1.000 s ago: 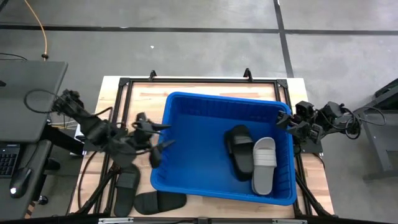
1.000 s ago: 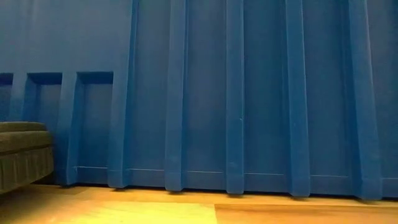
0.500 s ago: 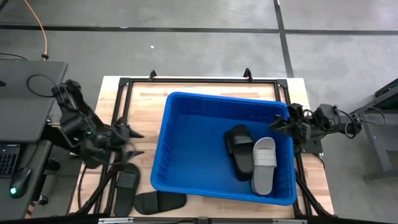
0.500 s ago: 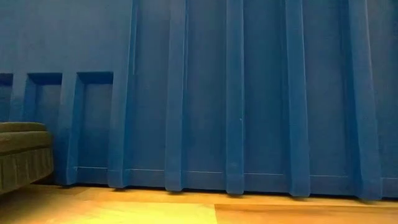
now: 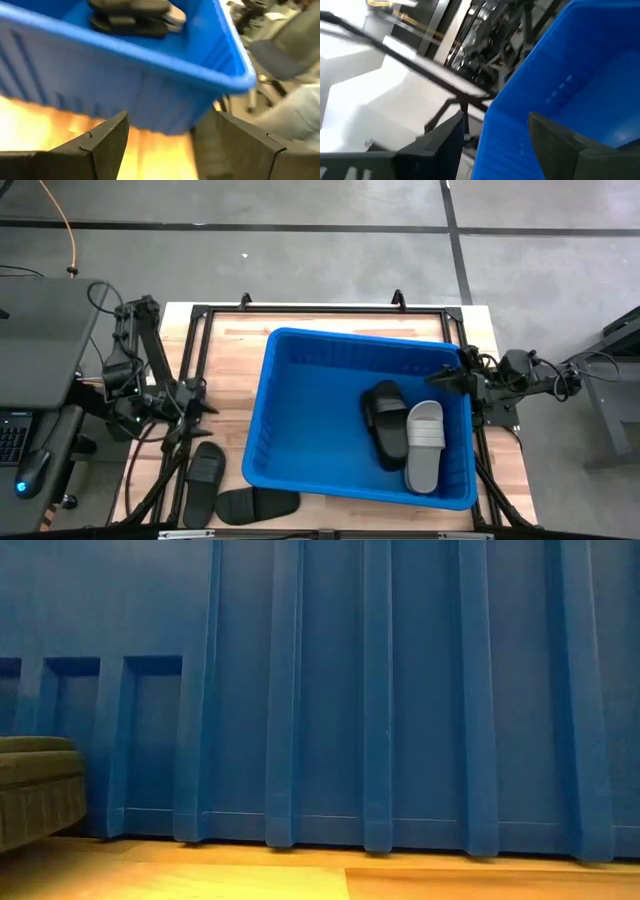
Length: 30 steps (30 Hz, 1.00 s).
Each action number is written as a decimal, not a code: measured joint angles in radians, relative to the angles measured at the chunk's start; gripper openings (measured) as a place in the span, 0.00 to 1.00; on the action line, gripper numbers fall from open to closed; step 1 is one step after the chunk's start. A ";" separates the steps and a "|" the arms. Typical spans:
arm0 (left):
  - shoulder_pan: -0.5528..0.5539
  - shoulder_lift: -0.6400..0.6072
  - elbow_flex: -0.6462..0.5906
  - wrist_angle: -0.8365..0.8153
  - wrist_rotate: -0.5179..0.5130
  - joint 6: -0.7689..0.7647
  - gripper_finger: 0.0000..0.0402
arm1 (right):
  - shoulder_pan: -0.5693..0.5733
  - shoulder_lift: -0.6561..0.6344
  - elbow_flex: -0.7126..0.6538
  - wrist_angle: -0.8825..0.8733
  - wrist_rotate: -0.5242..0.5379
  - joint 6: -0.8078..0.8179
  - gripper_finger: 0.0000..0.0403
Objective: Pick and place slides into bin
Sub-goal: Put the black slide into the blue organizer bin
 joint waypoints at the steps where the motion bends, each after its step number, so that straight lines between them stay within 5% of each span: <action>1: -0.008 -0.020 -0.032 0.029 0.018 -0.003 0.70 | 0.000 0.000 0.000 -0.001 0.015 0.009 0.51; 7: -0.009 -0.089 -0.153 0.056 0.351 -0.081 0.70 | 0.000 0.000 0.000 -0.031 0.049 0.011 0.51; 22: -0.009 -0.050 -0.301 0.279 0.772 -0.136 0.70 | 0.000 0.006 0.000 -0.140 0.127 0.072 0.51; 30: -0.008 -0.029 -0.327 0.281 0.776 -0.165 0.70 | 0.000 0.006 0.000 -0.143 0.127 0.063 0.51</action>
